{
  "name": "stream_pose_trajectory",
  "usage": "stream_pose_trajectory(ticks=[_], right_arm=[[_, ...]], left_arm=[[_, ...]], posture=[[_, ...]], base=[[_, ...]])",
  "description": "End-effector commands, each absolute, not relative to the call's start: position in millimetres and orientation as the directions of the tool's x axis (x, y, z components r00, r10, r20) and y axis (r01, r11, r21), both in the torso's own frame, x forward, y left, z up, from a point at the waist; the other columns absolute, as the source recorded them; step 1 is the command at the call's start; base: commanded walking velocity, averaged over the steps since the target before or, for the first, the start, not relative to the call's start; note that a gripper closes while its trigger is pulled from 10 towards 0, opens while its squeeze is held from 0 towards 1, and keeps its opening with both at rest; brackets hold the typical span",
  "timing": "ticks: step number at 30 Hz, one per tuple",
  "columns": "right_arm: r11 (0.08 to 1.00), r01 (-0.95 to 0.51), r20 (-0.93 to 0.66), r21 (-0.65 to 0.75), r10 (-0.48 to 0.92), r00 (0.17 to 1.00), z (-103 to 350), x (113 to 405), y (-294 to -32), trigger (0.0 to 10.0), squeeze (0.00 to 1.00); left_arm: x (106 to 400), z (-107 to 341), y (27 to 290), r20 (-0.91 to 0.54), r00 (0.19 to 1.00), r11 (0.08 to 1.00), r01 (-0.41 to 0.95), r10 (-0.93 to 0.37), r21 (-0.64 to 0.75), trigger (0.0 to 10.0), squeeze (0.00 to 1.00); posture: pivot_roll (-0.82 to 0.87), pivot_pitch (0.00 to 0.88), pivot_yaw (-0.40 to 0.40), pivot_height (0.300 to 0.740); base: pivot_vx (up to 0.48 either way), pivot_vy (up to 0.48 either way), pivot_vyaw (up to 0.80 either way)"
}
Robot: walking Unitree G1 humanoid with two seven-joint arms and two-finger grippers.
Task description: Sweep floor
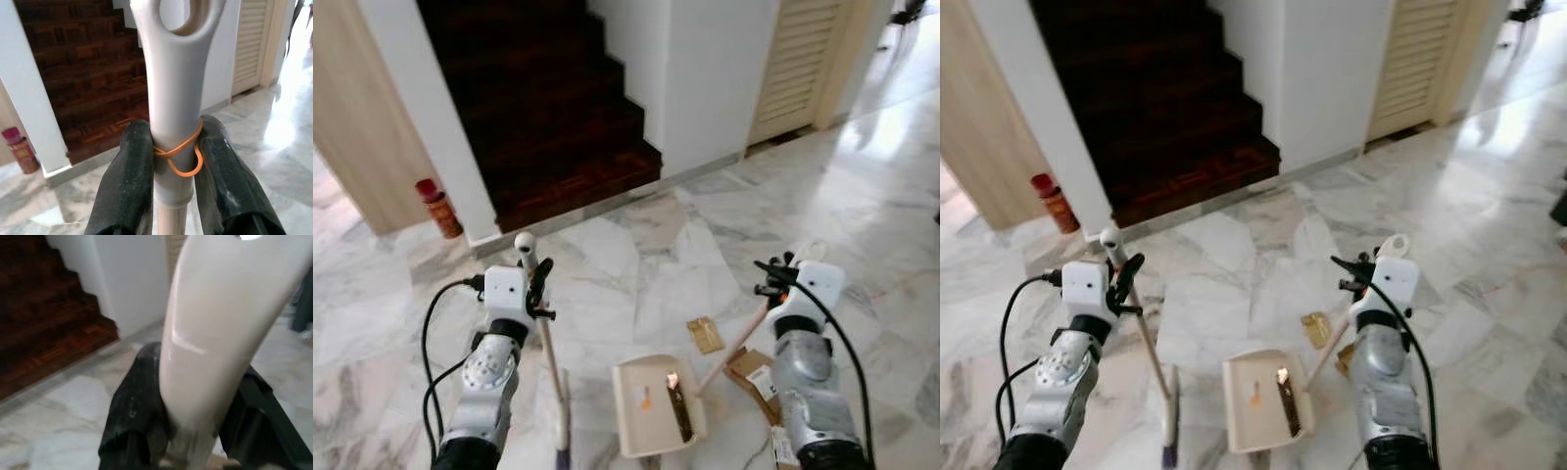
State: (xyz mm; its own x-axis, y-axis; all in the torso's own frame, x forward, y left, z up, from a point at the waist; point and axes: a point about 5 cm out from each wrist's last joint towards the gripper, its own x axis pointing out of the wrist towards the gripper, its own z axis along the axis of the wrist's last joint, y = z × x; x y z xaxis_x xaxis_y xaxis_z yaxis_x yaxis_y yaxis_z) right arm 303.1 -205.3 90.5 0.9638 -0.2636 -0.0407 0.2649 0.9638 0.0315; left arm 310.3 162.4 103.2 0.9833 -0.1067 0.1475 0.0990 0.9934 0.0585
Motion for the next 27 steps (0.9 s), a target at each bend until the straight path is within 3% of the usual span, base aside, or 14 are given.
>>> stream_pose_trajectory(ticks=[1,18,22,27], right_arm=[[0.974,0.219,0.014,0.053,-0.22,0.975,104.2,310.9,-191.3,10.0,0.0],[0.969,0.239,0.012,0.068,-0.24,0.971,106.4,312.0,-193.4,10.0,0.0],[0.969,0.238,0.004,0.065,-0.239,0.971,104.9,310.8,-194.8,10.0,0.0],[0.969,0.237,0.013,0.063,-0.238,0.971,106.2,311.1,-194.8,10.0,0.0]], left_arm=[[310.3,105.2,172.0,0.155,0.985,0.995,0.069,-0.079,0.069,10.0,0.0],[308.7,104.0,174.9,0.151,0.987,0.997,0.049,-0.058,0.065,10.0,0.0],[309.0,104.4,174.3,0.151,0.987,0.997,0.047,-0.056,0.062,10.0,0.0],[308.7,104.2,174.7,0.151,0.987,0.997,0.046,-0.055,0.063,10.0,0.0]], posture=[[0.03,0.0,0.029,0.74],[0.03,0.0,0.031,0.74],[0.03,0.0,0.028,0.74],[0.03,0.0,0.025,0.74]], base=[[0.0,0.401,0.0],[0.0,0.401,0.0],[0.0,0.401,-0.65],[0.0,0.4,0.0]])
